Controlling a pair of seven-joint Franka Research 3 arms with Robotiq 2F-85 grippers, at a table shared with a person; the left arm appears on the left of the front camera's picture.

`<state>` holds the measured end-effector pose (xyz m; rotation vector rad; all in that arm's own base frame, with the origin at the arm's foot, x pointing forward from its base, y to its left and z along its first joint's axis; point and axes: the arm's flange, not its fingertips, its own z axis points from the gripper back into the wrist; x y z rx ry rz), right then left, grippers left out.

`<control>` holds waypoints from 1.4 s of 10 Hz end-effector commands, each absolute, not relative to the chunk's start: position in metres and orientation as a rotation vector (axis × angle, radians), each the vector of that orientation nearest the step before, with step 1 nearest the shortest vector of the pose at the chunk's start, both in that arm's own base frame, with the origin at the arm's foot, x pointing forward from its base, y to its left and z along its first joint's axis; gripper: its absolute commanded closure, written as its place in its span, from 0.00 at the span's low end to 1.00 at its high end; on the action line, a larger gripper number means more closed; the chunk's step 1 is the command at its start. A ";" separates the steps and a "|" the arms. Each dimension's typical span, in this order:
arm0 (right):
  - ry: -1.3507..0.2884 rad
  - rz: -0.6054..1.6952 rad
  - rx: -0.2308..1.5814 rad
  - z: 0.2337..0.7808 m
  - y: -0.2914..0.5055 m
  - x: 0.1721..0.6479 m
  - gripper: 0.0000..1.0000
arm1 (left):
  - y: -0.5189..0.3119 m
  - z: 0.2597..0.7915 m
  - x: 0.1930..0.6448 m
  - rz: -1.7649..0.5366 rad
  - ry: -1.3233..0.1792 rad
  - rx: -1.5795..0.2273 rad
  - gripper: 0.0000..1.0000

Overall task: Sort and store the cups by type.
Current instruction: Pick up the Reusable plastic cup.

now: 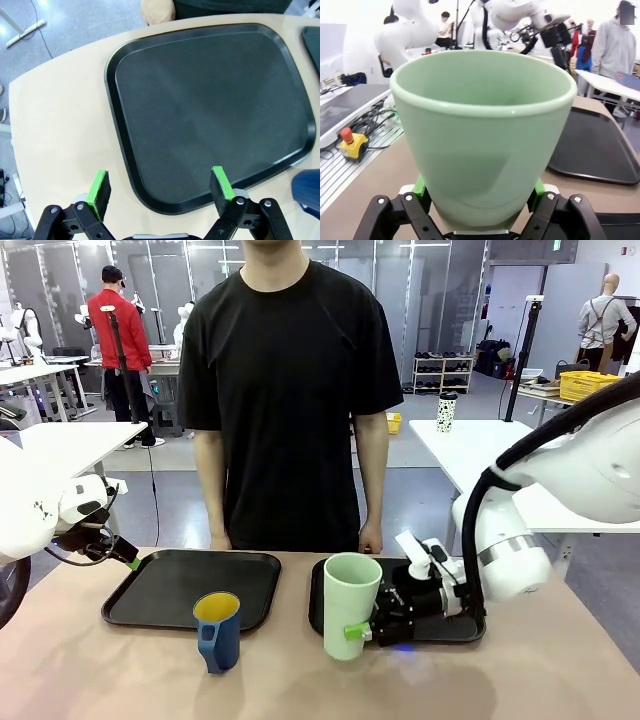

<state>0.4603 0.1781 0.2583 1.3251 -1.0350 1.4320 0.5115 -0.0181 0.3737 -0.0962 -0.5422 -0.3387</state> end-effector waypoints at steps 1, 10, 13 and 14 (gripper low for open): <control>-1.043 1.396 1.242 0.296 0.169 0.441 0.53 | -0.018 0.377 0.509 -0.343 -0.550 -0.097 0.00; -1.059 1.431 1.220 0.314 0.159 0.437 0.53 | -0.018 0.377 0.509 -0.343 -0.550 -0.097 0.00; -1.059 1.431 1.220 0.314 0.159 0.437 0.53 | -0.018 0.377 0.509 -0.343 -0.550 -0.097 0.00; -1.059 1.431 1.220 0.314 0.159 0.437 0.53 | -0.018 0.377 0.509 -0.343 -0.550 -0.097 0.00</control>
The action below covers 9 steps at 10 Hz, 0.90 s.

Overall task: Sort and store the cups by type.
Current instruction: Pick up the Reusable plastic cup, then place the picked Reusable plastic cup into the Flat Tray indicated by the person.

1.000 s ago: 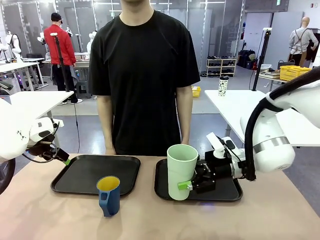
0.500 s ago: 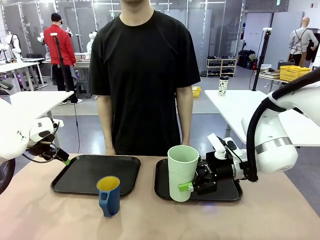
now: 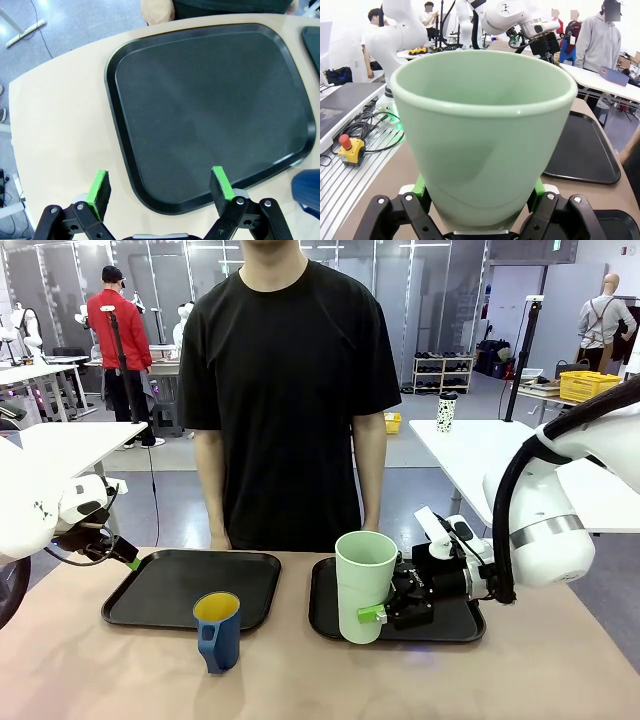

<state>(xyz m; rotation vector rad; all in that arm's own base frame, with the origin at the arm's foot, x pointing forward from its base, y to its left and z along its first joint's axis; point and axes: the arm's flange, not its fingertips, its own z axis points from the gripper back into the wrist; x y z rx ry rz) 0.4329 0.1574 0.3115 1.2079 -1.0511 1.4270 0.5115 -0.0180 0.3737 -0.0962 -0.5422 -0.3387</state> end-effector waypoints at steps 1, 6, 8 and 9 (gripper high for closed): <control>-1.059 1.431 1.220 0.314 0.159 0.437 0.53 | -0.018 0.377 0.509 -0.343 -0.550 -0.097 0.00; -1.059 1.431 1.220 0.314 0.159 0.437 0.53 | -0.018 0.377 0.509 -0.343 -0.550 -0.097 0.00; -1.059 1.431 1.220 0.314 0.159 0.437 0.53 | -0.018 0.377 0.509 -0.343 -0.550 -0.097 0.00; -1.059 1.431 1.220 0.314 0.159 0.437 0.53 | -0.018 0.377 0.509 -0.343 -0.550 -0.097 0.00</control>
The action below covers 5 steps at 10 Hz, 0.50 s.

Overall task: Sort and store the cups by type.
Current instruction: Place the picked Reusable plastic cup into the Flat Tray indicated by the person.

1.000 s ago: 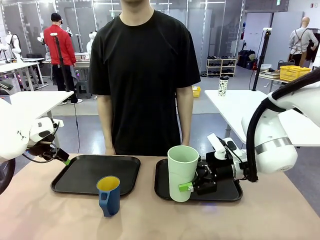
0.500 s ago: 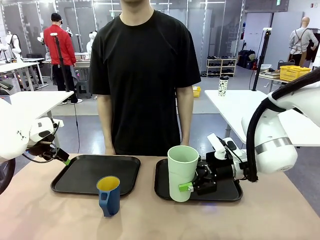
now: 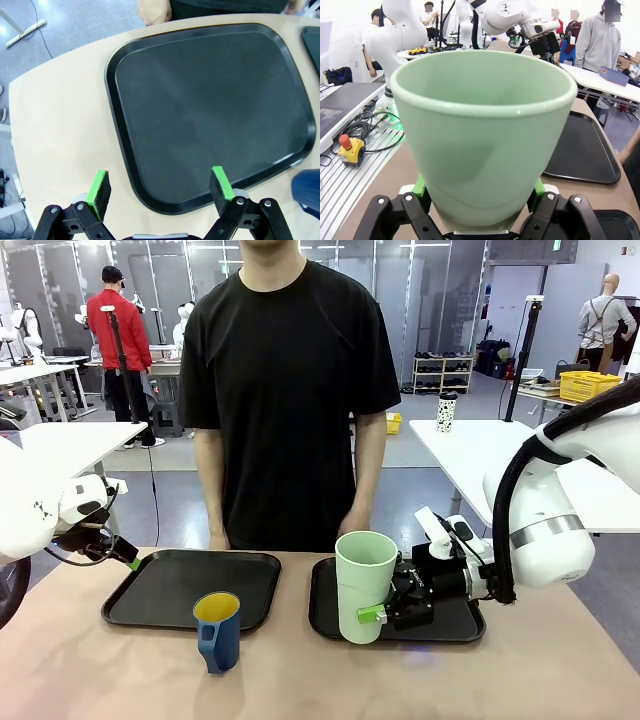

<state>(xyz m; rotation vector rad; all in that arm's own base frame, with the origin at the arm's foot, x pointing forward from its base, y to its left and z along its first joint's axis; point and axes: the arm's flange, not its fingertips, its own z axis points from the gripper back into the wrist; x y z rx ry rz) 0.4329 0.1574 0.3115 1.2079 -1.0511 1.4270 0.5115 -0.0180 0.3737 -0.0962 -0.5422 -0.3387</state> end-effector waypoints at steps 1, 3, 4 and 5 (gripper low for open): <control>-1.059 1.431 1.220 0.314 0.159 0.437 0.53 | -0.018 0.377 0.509 -0.343 -0.550 -0.097 0.00; -1.059 1.431 1.220 0.314 0.159 0.437 0.53 | -0.018 0.377 0.509 -0.343 -0.550 -0.097 0.00; -1.059 1.431 1.220 0.314 0.159 0.437 0.53 | -0.018 0.377 0.509 -0.343 -0.550 -0.097 0.00; -1.059 1.431 1.220 0.314 0.159 0.437 0.53 | -0.018 0.377 0.509 -0.343 -0.550 -0.097 0.00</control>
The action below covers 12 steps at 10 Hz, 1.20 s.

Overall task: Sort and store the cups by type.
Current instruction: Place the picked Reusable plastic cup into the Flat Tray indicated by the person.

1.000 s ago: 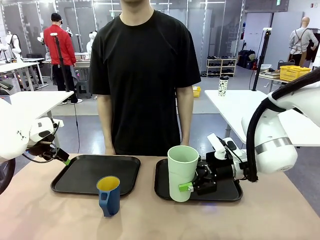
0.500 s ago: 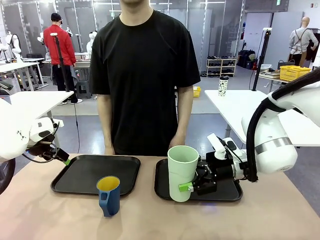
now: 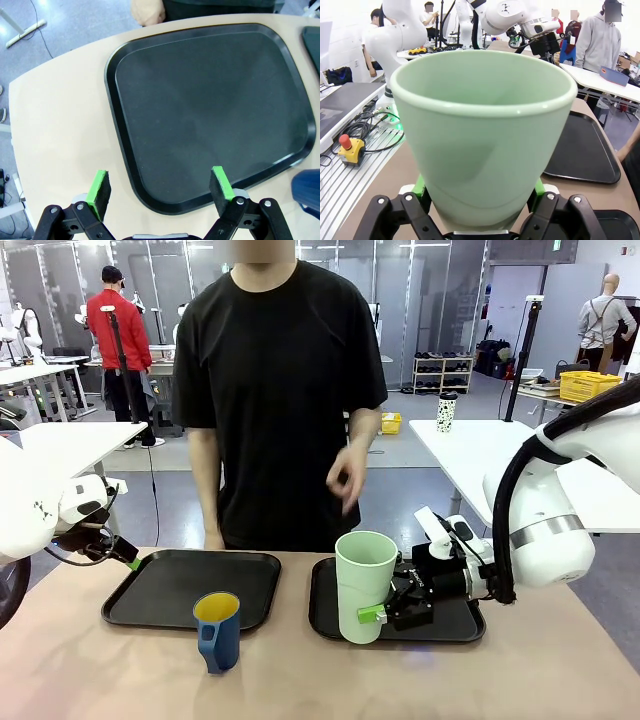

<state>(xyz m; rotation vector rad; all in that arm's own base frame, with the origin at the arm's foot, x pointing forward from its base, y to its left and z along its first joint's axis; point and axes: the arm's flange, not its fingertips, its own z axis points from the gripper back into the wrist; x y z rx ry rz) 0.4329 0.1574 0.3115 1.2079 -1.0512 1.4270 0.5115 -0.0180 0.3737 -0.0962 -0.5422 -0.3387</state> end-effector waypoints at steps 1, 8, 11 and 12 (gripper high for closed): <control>-1.059 1.431 1.220 0.314 0.159 0.437 0.53 | -0.018 0.377 0.509 -0.343 -0.550 -0.097 0.00; -1.059 1.431 1.220 0.314 0.159 0.437 0.53 | -0.018 0.377 0.509 -0.343 -0.550 -0.097 0.00; -1.025 1.438 1.150 0.309 0.155 0.445 0.16 | -0.018 0.377 0.509 -0.343 -0.550 -0.097 0.00; -1.027 1.414 1.131 0.305 0.149 0.459 0.16 | -0.018 0.377 0.509 -0.343 -0.550 -0.097 0.00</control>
